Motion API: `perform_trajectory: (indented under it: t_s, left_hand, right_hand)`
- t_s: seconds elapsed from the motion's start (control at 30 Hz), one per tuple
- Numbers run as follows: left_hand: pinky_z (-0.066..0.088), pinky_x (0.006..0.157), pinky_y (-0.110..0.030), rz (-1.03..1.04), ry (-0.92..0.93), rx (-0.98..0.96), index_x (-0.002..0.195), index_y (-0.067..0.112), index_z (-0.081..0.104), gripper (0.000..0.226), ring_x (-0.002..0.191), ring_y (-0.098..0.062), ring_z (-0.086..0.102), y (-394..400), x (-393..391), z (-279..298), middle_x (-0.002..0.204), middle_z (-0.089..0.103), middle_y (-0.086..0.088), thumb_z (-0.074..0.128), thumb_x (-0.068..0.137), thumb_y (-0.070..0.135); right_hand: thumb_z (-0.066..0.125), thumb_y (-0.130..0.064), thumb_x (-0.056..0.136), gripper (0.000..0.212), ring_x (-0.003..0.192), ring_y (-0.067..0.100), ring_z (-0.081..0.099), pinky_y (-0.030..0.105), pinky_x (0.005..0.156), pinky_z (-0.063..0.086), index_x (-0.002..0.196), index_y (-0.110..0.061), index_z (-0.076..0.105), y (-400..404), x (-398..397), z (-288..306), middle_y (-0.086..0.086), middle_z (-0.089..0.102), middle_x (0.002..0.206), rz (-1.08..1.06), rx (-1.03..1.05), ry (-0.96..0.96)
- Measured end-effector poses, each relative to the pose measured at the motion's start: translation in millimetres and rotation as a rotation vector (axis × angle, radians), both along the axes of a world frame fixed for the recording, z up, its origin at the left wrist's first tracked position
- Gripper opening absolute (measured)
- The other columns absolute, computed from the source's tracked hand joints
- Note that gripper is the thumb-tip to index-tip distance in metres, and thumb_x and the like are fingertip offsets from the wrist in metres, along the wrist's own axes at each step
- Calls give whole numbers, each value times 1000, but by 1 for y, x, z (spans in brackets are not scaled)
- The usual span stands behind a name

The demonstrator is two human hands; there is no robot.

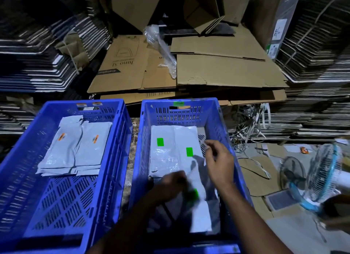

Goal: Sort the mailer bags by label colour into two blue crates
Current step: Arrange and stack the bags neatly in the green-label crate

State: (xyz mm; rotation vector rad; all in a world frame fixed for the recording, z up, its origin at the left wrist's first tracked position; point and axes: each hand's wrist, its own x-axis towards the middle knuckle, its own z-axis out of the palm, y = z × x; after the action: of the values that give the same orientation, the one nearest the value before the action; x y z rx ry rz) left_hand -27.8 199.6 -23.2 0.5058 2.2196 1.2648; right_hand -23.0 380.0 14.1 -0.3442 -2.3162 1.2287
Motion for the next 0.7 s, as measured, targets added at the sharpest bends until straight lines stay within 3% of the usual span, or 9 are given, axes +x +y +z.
perform_trajectory:
  t_s: [0.07, 0.13, 0.23, 0.3, 0.37, 0.43, 0.53, 0.63, 0.7]
  left_hand:
    - [30, 52, -21, 311, -32, 169, 74, 19, 48, 22, 55, -3, 38, -3, -13, 4, 58, 42, 12, 64, 85, 27]
    - [25, 49, -21, 535, -98, 318, 77, 17, 46, 24, 53, -9, 31, -2, -19, 13, 57, 38, 7, 67, 87, 17]
    - [32, 60, -21, 612, -136, 449, 88, 15, 46, 22, 66, -13, 41, 5, -23, 22, 67, 49, -3, 68, 87, 13]
    - [40, 66, -22, 617, -164, 489, 95, 14, 45, 21, 74, -15, 52, 7, -25, 20, 77, 61, -5, 65, 91, 8]
    - [43, 67, -15, 647, -176, 448, 102, 13, 46, 20, 76, -13, 55, 11, -26, 21, 89, 61, -8, 62, 93, 5]
    - [43, 62, -9, 681, -170, 366, 107, 13, 46, 25, 69, -5, 57, 14, -25, 16, 91, 57, -9, 62, 92, 2]
    - [47, 55, -19, 625, -276, 315, 118, 11, 41, 42, 61, -5, 59, 19, -20, 10, 83, 56, -5, 64, 88, -6]
    - [46, 51, -22, 608, -269, 235, 103, 23, 43, 49, 52, -4, 54, 27, -31, 5, 82, 55, -7, 70, 74, -6]
    - [47, 56, -26, 540, -209, 134, 99, 30, 46, 50, 63, -10, 54, 32, -45, 1, 94, 56, -9, 70, 66, 1]
  right_hand:
    - [54, -23, 92, 26, 100, 15, 62, 28, 85, 49, 113, -17, 67, -1, -3, 1, -2, 70, 108, -50, 13, 30]
    - [52, -26, 90, 31, 108, 16, 57, 25, 90, 42, 118, -17, 63, -2, -6, -1, -1, 66, 115, -47, 63, 10]
    - [54, -29, 93, 33, 112, 3, 48, 8, 90, 35, 126, -26, 55, -9, -5, -8, -3, 57, 123, 114, 18, -85]
    - [59, -23, 95, 35, 119, -1, 47, 12, 96, 37, 129, -30, 51, -18, -5, -10, -8, 55, 129, 241, -54, -105]
    - [61, -15, 95, 39, 124, 1, 49, 20, 102, 39, 130, -27, 50, -24, -7, -12, -15, 54, 131, 277, -73, -67]
    - [63, -11, 93, 39, 120, 7, 54, 23, 98, 42, 128, -24, 53, -26, -12, -14, -13, 57, 129, 200, -63, -59]
    - [61, -9, 94, 39, 121, 23, 53, 26, 91, 40, 131, -18, 53, -16, -29, -21, 3, 57, 132, 78, -31, -208]
    - [55, -3, 94, 44, 125, 31, 51, 32, 97, 41, 136, -14, 50, -9, -55, -30, 12, 53, 136, 81, 23, -385]
    - [53, 0, 93, 46, 125, 31, 50, 34, 99, 41, 136, -14, 50, -7, -75, -37, 11, 51, 137, 78, 56, -445]
